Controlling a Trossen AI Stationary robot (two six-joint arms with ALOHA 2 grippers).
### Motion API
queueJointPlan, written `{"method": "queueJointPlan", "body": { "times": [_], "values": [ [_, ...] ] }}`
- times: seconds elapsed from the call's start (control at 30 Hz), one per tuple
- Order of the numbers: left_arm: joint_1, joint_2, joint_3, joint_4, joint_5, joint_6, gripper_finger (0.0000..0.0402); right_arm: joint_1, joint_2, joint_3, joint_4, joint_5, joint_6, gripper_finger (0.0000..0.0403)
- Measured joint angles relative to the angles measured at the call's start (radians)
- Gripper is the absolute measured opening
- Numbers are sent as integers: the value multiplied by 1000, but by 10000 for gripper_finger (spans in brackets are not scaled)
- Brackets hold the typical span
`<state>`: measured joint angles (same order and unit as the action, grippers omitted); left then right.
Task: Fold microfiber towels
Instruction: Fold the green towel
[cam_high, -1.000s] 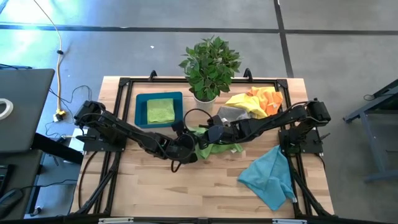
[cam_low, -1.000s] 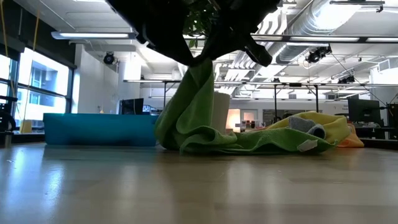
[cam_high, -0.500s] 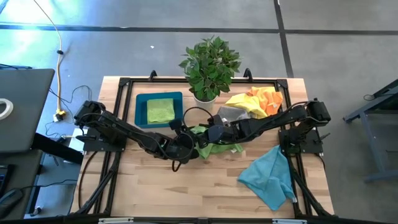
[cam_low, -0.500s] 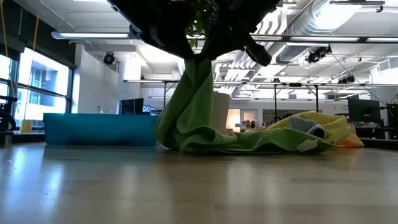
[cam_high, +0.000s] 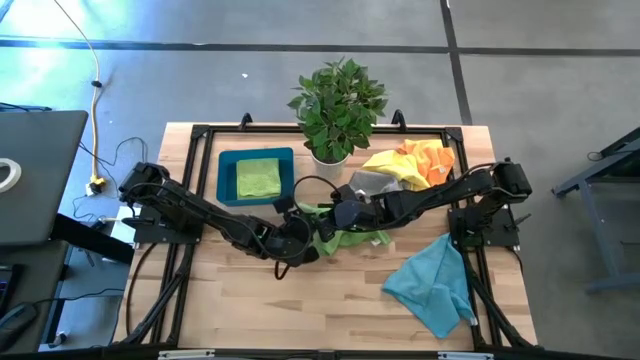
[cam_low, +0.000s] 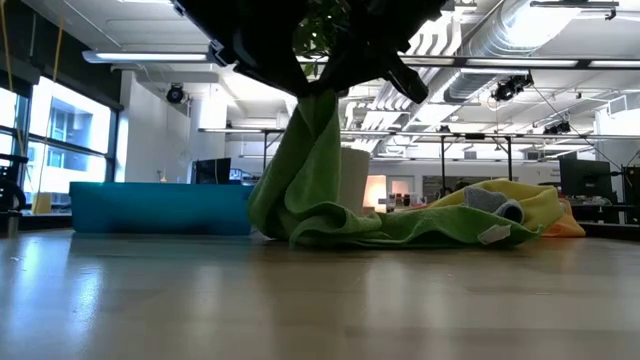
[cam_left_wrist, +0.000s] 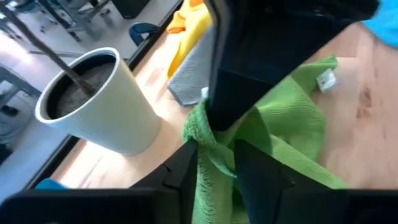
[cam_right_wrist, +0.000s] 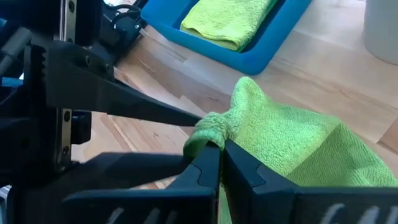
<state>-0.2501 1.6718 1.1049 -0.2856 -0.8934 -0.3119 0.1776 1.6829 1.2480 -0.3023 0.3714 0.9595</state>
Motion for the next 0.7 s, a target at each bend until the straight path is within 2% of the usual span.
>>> {"method": "queueJointPlan", "body": {
  "times": [0.3,0.53,0.7],
  "values": [
    [-1,0,0,-25,-12,0,5,0,0,0,0,2,-44,0],
    [-3,0,0,-52,117,0,2,0,0,0,-1,-31,-109,2],
    [-8,0,0,-65,230,-1,1,0,0,-1,0,-65,-207,42]
  ]
}}
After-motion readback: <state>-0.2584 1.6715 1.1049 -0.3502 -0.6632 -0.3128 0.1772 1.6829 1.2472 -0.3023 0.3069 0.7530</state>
